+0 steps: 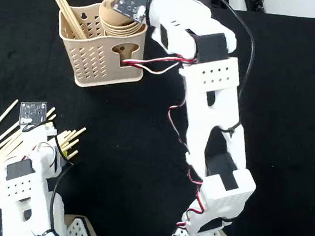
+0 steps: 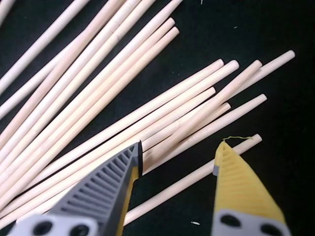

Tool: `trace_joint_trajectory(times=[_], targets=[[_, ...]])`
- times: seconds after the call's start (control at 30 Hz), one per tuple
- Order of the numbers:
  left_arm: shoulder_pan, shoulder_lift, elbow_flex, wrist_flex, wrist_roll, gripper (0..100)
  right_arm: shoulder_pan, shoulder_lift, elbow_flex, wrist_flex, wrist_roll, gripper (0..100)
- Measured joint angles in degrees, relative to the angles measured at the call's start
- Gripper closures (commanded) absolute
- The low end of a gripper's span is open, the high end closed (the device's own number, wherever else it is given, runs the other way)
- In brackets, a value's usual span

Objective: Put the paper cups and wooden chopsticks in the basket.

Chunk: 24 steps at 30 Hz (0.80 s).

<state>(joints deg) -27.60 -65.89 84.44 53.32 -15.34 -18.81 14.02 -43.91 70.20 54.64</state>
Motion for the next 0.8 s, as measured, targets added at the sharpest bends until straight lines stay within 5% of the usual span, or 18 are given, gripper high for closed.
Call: trace_joint_trajectory(times=[0.3, 0.8], targets=[[0.0, 0.0, 0.0, 0.0, 0.0, 75, -7.91, 0.26, -4.13, -1.32, -9.49, 81.1], [0.0, 0.0, 0.0, 0.0, 0.0, 75, -12.48, 5.01, -0.79, -5.71, -10.46, 81.1]])
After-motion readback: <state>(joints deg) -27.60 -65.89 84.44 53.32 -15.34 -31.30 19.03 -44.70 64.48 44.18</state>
